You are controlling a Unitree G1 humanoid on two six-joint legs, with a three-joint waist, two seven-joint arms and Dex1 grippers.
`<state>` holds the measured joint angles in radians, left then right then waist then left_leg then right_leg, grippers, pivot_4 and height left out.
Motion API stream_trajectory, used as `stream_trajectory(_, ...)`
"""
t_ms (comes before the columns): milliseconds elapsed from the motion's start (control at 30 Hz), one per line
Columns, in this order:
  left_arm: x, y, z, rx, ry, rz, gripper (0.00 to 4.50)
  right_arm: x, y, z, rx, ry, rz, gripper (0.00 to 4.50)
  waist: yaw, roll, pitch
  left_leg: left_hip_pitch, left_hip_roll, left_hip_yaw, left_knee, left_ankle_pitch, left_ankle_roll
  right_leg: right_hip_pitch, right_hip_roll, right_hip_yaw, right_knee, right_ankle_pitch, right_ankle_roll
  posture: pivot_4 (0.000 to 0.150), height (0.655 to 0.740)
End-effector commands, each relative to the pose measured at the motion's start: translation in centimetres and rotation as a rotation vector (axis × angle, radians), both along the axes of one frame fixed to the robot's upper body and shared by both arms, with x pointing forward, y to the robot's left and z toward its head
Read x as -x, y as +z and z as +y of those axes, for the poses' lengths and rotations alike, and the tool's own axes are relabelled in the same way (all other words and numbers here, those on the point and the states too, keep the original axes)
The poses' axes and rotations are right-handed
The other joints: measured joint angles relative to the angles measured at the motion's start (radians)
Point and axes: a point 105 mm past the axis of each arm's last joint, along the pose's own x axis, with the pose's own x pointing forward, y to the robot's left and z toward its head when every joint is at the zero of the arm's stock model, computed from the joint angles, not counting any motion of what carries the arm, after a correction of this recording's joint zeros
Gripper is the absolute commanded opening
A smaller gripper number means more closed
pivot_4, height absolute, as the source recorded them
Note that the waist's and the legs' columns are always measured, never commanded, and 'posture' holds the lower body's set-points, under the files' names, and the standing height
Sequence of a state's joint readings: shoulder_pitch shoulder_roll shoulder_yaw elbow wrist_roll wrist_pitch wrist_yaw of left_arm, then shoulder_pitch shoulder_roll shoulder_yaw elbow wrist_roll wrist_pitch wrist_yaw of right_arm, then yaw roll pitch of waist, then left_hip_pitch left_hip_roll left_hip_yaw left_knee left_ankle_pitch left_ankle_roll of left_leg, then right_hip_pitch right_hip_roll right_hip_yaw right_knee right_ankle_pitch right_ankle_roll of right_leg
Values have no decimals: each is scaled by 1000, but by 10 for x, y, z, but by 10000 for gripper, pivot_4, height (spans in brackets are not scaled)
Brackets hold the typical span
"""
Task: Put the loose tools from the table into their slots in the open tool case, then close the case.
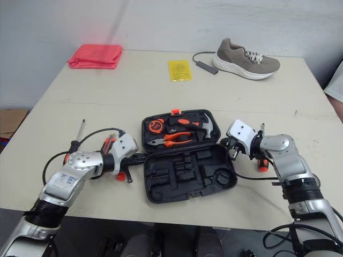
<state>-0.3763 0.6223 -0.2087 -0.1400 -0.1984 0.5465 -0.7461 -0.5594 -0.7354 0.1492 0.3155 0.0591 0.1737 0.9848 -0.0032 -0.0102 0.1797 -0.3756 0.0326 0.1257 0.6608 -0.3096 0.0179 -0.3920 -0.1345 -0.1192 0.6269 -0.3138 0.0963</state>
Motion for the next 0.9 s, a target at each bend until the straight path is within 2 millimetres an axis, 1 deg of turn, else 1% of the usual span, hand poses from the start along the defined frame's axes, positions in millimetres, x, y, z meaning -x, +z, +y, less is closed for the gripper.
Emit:
stream_trajectory(33, 0, 2, -14, 0, -51, -12, 241, 8, 5, 8, -5, 54, 3, 0, 0, 0, 0, 0, 0, 0, 0, 0, 0, 0, 0, 0, 0, 0, 0, 1500, 7400)
stream_trajectory(133, -4, 4, -22, -1, -88, -29, 241, 16, 6, 11, -6, 101, 32, 0, 7, 0, 0, 0, 0, -1, 1, 0, 0, 1, 0, 0, 0, 0, 0, 1500, 7400)
stream_trajectory(333, -13, 6, -33, -47, -191, -60, 241, 45, 2, 4, 26, 147, 117, 0, 29, 0, 0, -1, -1, -1, 3, -1, 2, 1, -1, -1, 0, 0, 1, 1500, 7400)
stream_trajectory(433, -15, 4, -34, -66, -223, -64, 241, 59, 2, 0, 28, 140, 134, 0, 31, 0, 0, -1, -1, -1, 3, -1, 2, 1, -1, -2, -1, 1, 1, 1500, 7400)
stream_trajectory(567, -17, 1, -31, -79, -233, -62, 241, 73, -1, -4, 21, 103, 141, 0, 31, 0, 0, -1, -2, -1, 4, -2, 3, 2, -1, -3, -1, 1, 2, 1500, 7400)
stream_trajectory(733, -19, -1, -27, -88, -234, -61, 241, 80, -6, -5, -3, 57, 138, 0, 31, 0, 0, -1, -2, -1, 4, -2, 4, 2, -2, -4, -1, 1, 2, 1500, 7400)
stream_trajectory(800, -18, -1, -24, -85, -234, -59, 241, 79, -7, -9, 1, 34, 126, 0, 31, 0, 0, -1, -2, -1, 4, -2, 4, 2, -2, -4, -1, 1, 2, 1500, 7400)
stream_trajectory(900, -11, 1, -24, -67, -262, -53, 241, 75, -4, -14, 1, 11, 92, 0, 28, 0, 0, -1, -2, -1, 4, -2, 4, 2, -2, -4, -1, 1, 2, 1500, 7400)
